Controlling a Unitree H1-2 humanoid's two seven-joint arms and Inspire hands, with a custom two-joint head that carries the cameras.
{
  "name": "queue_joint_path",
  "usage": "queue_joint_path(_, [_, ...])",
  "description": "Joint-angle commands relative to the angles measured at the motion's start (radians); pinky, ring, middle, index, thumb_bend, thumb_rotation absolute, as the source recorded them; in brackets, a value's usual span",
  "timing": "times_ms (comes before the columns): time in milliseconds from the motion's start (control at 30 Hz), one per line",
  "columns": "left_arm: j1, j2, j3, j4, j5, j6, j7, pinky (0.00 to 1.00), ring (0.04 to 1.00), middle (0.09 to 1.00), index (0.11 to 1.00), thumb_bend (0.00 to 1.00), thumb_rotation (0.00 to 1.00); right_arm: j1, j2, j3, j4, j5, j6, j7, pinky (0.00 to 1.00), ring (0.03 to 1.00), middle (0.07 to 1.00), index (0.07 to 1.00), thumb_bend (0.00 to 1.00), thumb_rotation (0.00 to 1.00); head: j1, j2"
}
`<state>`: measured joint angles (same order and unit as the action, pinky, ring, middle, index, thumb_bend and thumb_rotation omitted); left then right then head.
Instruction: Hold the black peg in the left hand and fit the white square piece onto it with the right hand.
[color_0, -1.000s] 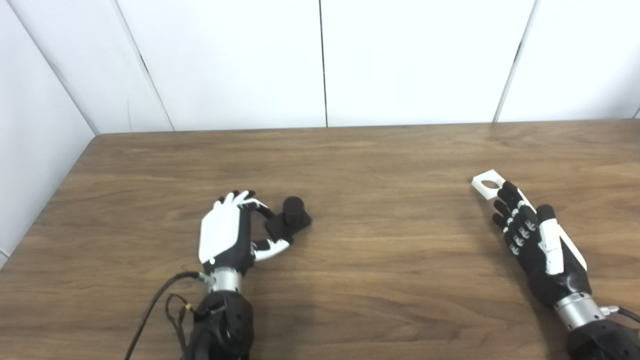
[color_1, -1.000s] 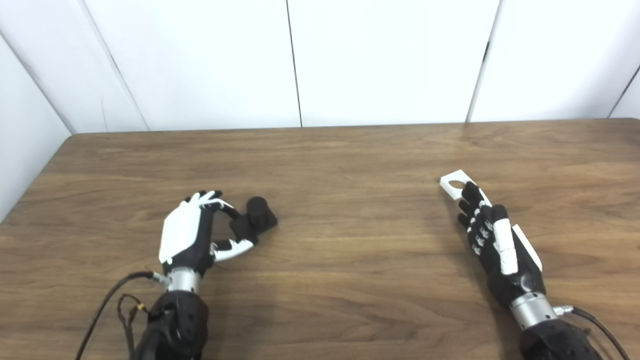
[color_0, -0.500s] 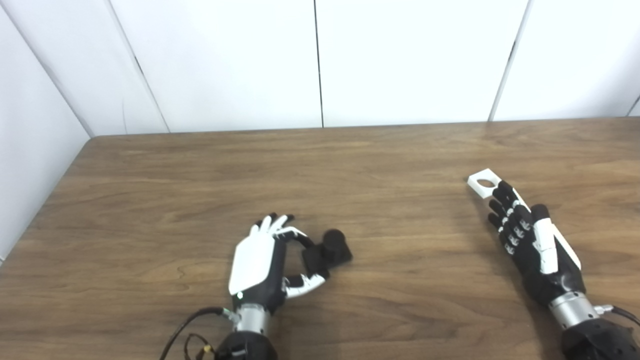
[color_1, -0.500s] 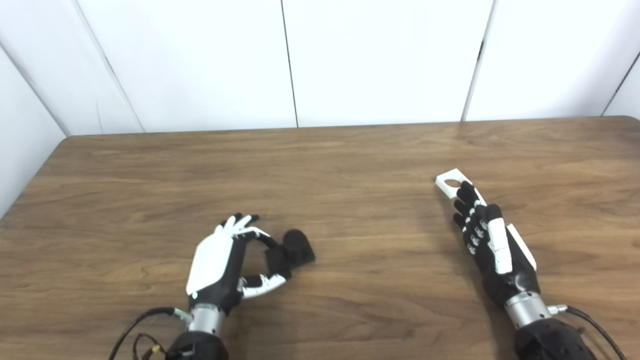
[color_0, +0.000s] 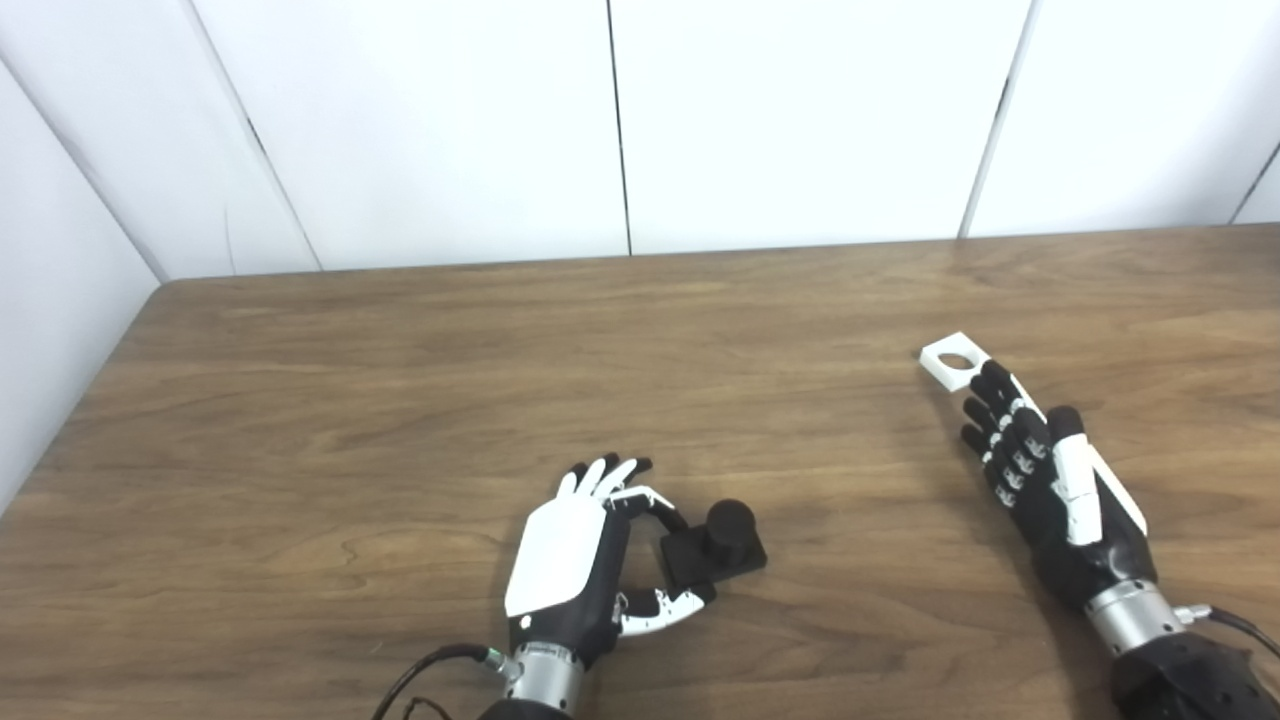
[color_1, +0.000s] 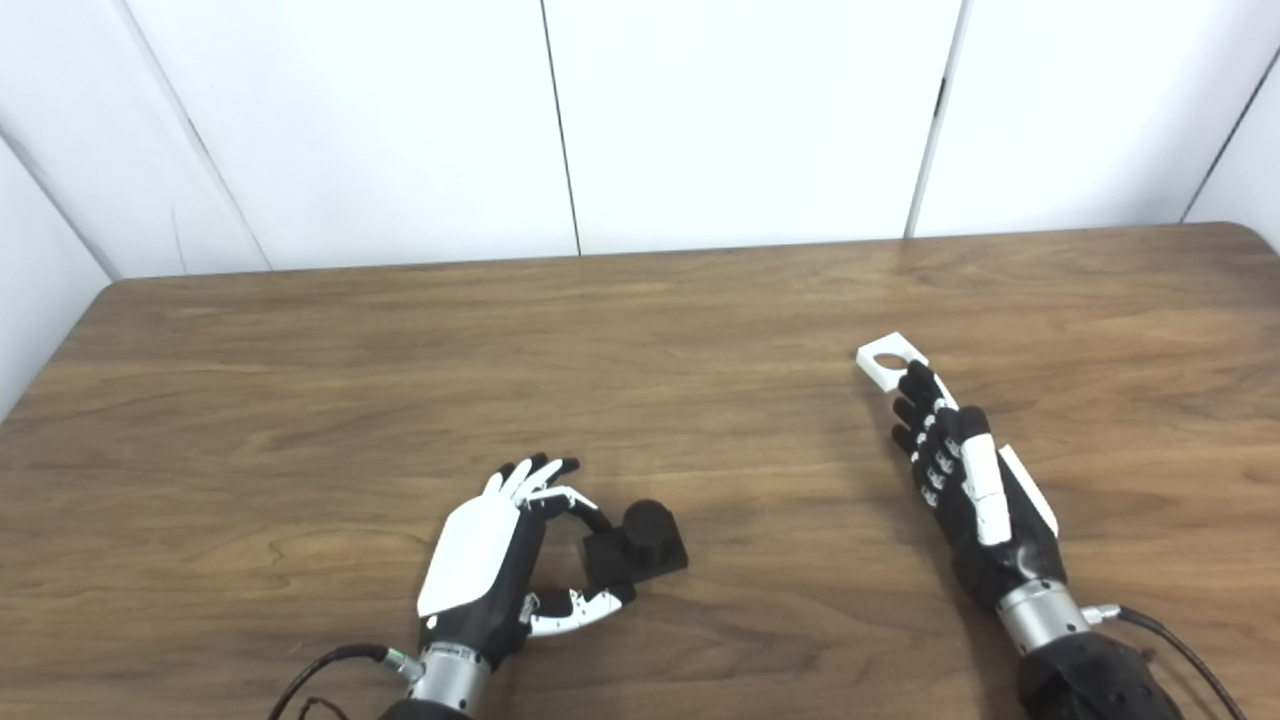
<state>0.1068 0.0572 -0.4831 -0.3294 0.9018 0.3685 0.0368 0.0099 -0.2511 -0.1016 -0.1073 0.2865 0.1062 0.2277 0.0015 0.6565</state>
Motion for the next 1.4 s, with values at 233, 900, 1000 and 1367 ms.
queue_joint_path(233, [0.040,0.004,0.009,-0.043,0.015,-0.032,0.004,1.00,0.968,0.902,0.525,0.52,0.19,-0.027,-0.033,0.011,-0.024,-0.097,0.007,-0.027,1.00,1.000,1.000,0.973,0.70,0.82,0.002,0.001])
queue_joint_path(900, [0.042,0.015,0.039,-0.042,0.021,-0.033,-0.028,1.00,0.979,0.905,0.529,0.53,0.18,-0.368,-0.314,0.161,-0.013,-0.706,0.040,-0.030,1.00,1.000,0.975,0.740,0.85,0.32,-0.033,-0.011])
queue_joint_path(1000, [0.046,0.013,0.043,-0.034,0.010,-0.047,-0.015,1.00,0.973,0.901,0.527,0.53,0.16,-0.404,-0.357,0.206,0.030,-0.773,0.029,-0.007,1.00,1.000,0.984,0.723,0.89,0.26,-0.039,-0.015])
queue_joint_path(1367, [0.048,0.014,0.053,-0.003,0.005,-0.086,0.004,0.99,0.969,0.900,0.517,0.53,0.16,-0.542,-0.434,0.357,0.182,-0.972,-0.019,0.066,1.00,1.000,0.981,0.702,0.93,0.23,-0.053,-0.047])
